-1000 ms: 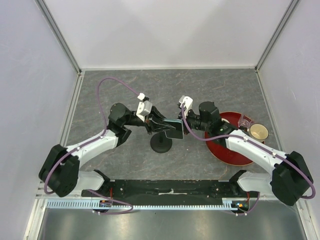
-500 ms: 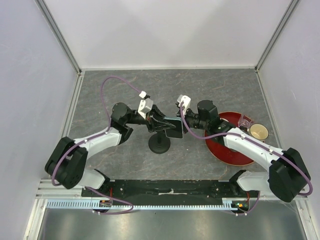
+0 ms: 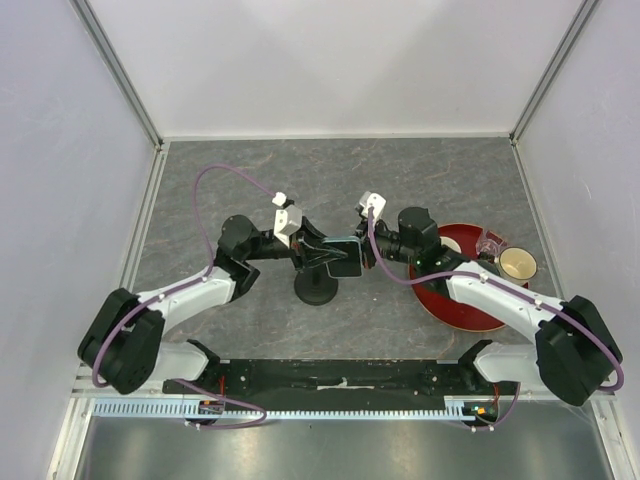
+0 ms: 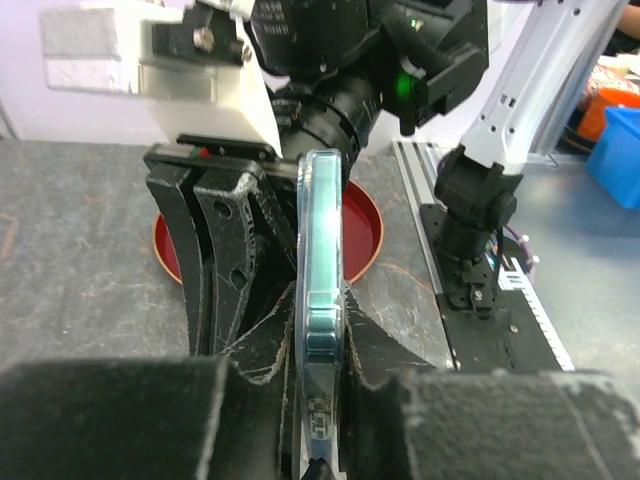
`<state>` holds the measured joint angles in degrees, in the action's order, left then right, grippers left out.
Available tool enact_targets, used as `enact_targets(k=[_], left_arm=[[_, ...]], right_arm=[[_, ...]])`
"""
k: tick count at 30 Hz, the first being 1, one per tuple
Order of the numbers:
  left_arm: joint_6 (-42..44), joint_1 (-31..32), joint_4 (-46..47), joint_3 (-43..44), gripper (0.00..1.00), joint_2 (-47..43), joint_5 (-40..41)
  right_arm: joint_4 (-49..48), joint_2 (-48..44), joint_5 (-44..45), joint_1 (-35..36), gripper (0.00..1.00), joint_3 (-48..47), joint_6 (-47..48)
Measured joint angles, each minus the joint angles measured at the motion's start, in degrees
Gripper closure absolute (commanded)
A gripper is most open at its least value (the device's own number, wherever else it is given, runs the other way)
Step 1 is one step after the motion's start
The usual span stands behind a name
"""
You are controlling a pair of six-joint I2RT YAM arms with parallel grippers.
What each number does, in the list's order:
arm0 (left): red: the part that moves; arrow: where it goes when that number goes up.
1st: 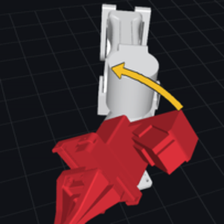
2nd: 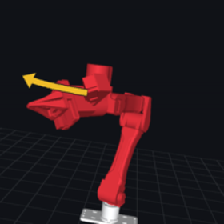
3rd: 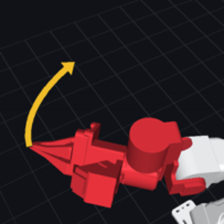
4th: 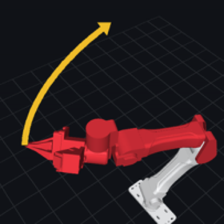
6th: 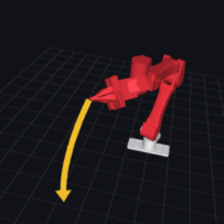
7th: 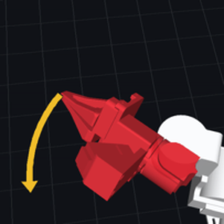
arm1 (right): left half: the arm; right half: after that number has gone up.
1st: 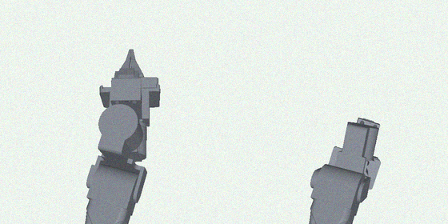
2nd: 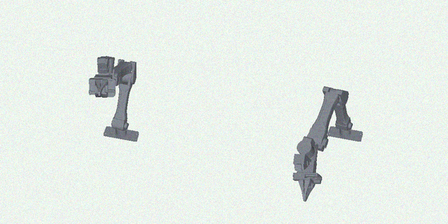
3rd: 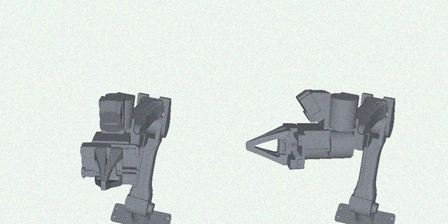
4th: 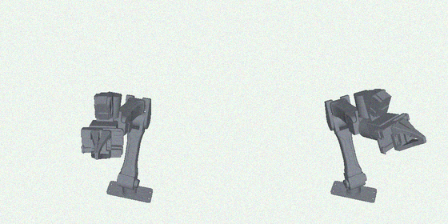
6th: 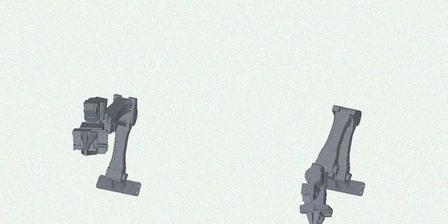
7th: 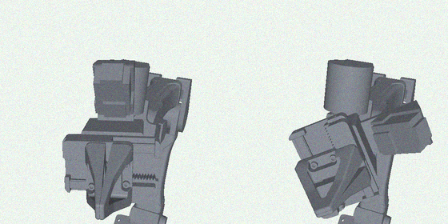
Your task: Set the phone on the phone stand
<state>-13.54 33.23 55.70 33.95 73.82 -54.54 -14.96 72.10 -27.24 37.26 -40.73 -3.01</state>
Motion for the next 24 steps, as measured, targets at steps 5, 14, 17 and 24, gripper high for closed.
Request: enact_targets(k=[5,14,17,24], left_arm=[[1.0,-0.1,-0.8,1.7,0.98,3.7,-3.0],[3.6,-2.1,-3.3,2.6,0.98,4.3,-5.1],[4.0,-2.2,-3.5,2.5,0.98,4.2,-5.0],[4.6,-2.7,-6.0,4.2,0.98,5.8,-6.1]], right_arm=[[0.5,0.4,-1.5,-0.7,1.0,-0.5,0.3],[2.4,4.5,-5.5,-1.5,1.0,-4.5,3.7],[2.6,4.9,-6.0,-1.7,1.0,-5.0,4.2],[5.0,7.6,-10.7,-3.1,1.0,-8.0,6.8]])
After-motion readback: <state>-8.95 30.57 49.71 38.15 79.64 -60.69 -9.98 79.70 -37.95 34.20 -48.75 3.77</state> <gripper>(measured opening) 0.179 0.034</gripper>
